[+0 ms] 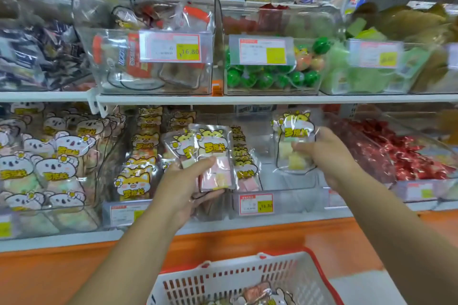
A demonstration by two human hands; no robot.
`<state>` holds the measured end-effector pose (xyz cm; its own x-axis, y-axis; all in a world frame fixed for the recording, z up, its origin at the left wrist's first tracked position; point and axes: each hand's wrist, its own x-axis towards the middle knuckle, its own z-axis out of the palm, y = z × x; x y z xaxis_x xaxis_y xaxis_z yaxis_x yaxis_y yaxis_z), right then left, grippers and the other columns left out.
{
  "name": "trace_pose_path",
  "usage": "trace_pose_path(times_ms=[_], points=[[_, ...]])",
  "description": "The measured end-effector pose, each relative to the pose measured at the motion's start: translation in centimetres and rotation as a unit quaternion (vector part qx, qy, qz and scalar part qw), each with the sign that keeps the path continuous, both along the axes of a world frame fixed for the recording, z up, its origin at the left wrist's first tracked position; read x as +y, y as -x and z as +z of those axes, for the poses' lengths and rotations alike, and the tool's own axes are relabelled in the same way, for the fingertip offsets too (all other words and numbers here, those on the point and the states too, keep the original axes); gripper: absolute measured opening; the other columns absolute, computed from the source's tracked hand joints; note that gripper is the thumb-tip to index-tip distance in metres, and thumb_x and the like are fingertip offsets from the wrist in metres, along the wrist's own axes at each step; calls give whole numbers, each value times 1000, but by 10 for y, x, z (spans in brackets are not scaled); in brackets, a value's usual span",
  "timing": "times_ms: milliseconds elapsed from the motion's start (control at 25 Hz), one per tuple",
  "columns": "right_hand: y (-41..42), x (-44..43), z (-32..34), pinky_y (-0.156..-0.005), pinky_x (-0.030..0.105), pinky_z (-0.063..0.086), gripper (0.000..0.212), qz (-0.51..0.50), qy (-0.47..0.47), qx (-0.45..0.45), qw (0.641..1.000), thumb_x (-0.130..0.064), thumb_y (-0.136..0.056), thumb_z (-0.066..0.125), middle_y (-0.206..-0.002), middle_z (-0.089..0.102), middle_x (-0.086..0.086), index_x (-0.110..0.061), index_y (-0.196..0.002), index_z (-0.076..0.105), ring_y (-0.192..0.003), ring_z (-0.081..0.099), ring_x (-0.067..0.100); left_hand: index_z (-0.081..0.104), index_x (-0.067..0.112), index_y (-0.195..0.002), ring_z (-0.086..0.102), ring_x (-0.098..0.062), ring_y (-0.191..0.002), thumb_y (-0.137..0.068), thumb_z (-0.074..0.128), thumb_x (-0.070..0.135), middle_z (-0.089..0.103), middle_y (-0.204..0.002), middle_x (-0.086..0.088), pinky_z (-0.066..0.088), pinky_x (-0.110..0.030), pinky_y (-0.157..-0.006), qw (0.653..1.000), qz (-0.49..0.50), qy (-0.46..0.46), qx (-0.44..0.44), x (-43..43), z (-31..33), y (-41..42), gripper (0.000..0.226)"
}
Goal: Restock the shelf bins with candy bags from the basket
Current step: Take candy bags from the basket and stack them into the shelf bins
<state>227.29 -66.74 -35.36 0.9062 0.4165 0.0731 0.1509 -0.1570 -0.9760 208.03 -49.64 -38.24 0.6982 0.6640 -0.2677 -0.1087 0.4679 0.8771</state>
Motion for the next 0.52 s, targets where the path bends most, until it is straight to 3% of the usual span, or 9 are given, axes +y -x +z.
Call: trace_pose_path(times_ms=[80,160,200,280,400,520], points=[[-30,36,2,-70,29,41,19,-62,118,-109,985,-11,-86,66,-88,56,4,-10,-97,51,-85,54,23,56,3,-125,74,-30,-71,-80,76,14,76,-89,-12,61,-42,-58,1000,7,-7,-6,19,-1,-5,50],[-54,74,-10,-75,33,41,8,-51,236,-141,960,-11,-91,56,-97,58,14,-5,-96,58,-95,55,29,55,2,-127,74,-31,-75,-79,76,13,75,-97,-15,60,-39,-57,1000,-8,-11,-15,31,-1,-13,54],[-69,90,-21,-77,33,41,19,-51,263,-124,956,-10,-92,53,-109,60,17,-1,-108,60,-101,56,31,56,5,-125,74,-31,-78,-78,77,13,74,-101,-15,60,-39,-58,1000,-14,-14,-18,35,-1,-17,52],[-92,114,-40,-81,31,40,44,-58,230,-64,969,-13,-92,56,-125,54,14,-3,-134,46,-101,51,25,57,14,-115,74,-29,-80,-78,76,13,75,-98,-13,61,-43,-61,1000,-20,-8,-18,42,-2,-26,41],[-117,137,-65,-88,36,43,52,-50,217,-59,973,-10,-89,62,-108,45,8,-4,-136,42,-96,43,19,63,11,-102,74,-27,-79,-80,74,14,76,-92,-13,62,-43,-64,999,-38,3,-16,49,-6,-33,25],[-127,144,-75,-74,29,41,34,-32,331,-115,936,-10,-85,62,-95,56,12,2,-115,54,-95,55,22,65,9,-107,74,-27,-77,-77,74,16,76,-90,-12,62,-42,-63,999,-40,3,-9,54,-8,-35,32]])
